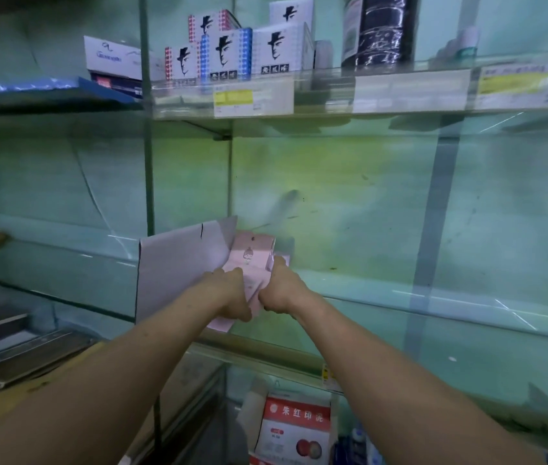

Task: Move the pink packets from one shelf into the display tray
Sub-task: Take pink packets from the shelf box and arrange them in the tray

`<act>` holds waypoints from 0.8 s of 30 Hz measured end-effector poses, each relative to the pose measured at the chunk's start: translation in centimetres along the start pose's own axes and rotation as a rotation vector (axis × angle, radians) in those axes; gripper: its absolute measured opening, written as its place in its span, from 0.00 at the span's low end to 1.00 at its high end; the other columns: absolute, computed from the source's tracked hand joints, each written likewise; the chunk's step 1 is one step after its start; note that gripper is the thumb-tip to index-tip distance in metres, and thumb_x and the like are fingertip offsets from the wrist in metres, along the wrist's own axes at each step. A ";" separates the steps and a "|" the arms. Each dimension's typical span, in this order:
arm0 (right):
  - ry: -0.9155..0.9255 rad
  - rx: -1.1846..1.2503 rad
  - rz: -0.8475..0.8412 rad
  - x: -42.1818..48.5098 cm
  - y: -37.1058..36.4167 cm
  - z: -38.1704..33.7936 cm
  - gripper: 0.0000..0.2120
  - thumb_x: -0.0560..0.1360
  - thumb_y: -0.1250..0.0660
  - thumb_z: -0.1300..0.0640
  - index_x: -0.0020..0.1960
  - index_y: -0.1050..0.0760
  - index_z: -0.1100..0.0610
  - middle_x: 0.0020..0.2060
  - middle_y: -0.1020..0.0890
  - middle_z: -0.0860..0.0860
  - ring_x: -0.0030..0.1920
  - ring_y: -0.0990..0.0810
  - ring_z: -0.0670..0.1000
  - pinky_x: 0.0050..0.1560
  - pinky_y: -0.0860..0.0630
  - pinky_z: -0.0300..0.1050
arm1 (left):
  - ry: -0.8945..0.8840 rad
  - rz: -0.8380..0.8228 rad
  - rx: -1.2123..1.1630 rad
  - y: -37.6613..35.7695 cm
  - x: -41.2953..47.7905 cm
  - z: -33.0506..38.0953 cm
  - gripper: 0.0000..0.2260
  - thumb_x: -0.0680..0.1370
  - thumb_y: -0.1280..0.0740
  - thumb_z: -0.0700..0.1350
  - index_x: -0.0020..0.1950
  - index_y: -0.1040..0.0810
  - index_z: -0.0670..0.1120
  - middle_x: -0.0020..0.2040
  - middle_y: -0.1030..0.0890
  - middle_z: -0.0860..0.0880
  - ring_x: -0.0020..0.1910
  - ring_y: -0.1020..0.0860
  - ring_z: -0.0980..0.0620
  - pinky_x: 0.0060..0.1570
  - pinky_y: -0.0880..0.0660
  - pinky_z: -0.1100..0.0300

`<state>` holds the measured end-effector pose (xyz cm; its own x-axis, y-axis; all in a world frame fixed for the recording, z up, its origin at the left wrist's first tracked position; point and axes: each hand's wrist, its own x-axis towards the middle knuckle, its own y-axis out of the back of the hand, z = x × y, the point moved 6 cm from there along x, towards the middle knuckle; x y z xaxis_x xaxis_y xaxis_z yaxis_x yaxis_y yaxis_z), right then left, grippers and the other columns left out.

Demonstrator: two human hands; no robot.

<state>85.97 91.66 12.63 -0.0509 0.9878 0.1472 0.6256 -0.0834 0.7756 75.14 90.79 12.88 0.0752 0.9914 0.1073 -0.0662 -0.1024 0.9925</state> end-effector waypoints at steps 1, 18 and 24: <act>-0.011 0.028 0.040 0.2 -0.1 0.1 0.31 0.73 0.37 0.62 0.72 0.46 0.58 0.58 0.23 0.61 0.51 0.21 0.60 0.49 0.24 0.51 | -0.003 -0.001 -0.012 -0.1 0.1 -0.2 0.32 0.69 0.29 0.56 0.68 0.36 0.48 0.64 0.28 0.44 0.61 0.27 0.44 0.51 0.30 0.57; -0.257 0.607 -0.010 -2.3 0.9 0.9 0.11 0.73 0.37 0.66 0.33 0.27 0.58 0.30 0.25 0.54 0.29 0.29 0.49 0.33 0.25 0.41 | -0.062 0.131 -0.095 2.0 -2.1 1.1 0.12 0.79 0.40 0.47 0.60 0.27 0.42 0.60 0.24 0.42 0.58 0.25 0.43 0.51 0.28 0.56; -0.187 0.631 0.075 -3.6 2.8 0.1 0.10 0.76 0.43 0.66 0.38 0.28 0.60 0.33 0.24 0.56 0.32 0.25 0.53 0.31 0.21 0.44 | -0.048 0.287 -0.012 4.4 -3.2 1.5 0.14 0.80 0.41 0.47 0.62 0.28 0.42 0.58 0.23 0.42 0.56 0.24 0.42 0.46 0.31 0.56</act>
<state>88.03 87.91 14.20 0.1113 0.9932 0.0334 0.9612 -0.1161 0.2503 76.06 87.10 16.99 0.0988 0.9168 0.3870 -0.1033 -0.3773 0.9203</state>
